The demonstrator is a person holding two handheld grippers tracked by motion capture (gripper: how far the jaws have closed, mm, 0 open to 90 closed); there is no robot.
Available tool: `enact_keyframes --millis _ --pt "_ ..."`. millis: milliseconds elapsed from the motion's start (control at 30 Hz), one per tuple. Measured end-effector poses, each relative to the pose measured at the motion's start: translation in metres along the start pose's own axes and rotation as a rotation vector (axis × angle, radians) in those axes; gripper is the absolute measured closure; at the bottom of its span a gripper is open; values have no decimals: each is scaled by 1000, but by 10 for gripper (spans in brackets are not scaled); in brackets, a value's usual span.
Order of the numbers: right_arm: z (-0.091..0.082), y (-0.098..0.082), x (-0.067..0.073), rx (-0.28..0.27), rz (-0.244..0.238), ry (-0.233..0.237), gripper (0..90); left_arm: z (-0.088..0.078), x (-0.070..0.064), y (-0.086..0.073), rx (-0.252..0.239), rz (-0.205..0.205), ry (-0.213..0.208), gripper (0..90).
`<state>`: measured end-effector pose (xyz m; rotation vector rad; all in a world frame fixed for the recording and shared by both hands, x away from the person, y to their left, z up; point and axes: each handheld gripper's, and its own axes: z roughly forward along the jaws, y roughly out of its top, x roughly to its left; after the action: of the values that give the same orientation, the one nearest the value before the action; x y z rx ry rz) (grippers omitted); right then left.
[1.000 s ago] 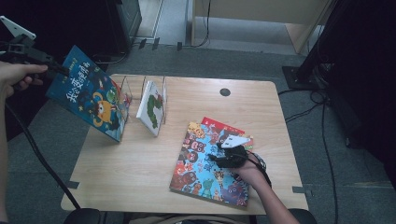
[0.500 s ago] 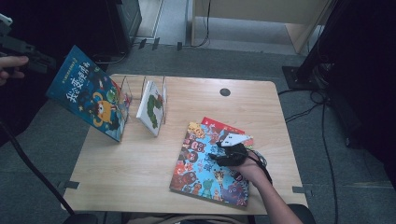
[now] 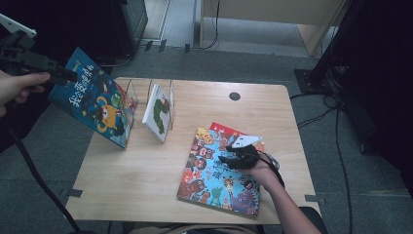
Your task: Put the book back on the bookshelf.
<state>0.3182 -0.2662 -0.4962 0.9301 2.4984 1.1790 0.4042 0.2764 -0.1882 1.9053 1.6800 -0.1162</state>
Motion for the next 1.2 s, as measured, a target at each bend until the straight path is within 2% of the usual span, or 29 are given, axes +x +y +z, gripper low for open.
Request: enact_keyframes --millis 67,133,267,433,767,1067,1200 --pt "0 0 0 -5 3 2 483 8 -6 -3 -3 24 7 498" --pt "0 1 0 -5 -1 4 489 18 -11 -7 10 40 -9 500" --pt "1 1 2 2 -7 15 493 32 -16 -13 18 53 -28 500" --pt "2 2 1 4 -8 14 494 50 -19 -22 24 80 3 494" --pt "1 1 -1 8 6 6 517 92 -20 -45 47 99 -40 490" --pt "1 0 -2 15 26 4 511 117 -25 -62 58 117 -75 486" --pt "1 0 -3 16 28 3 515 130 -27 -69 70 127 -74 486"
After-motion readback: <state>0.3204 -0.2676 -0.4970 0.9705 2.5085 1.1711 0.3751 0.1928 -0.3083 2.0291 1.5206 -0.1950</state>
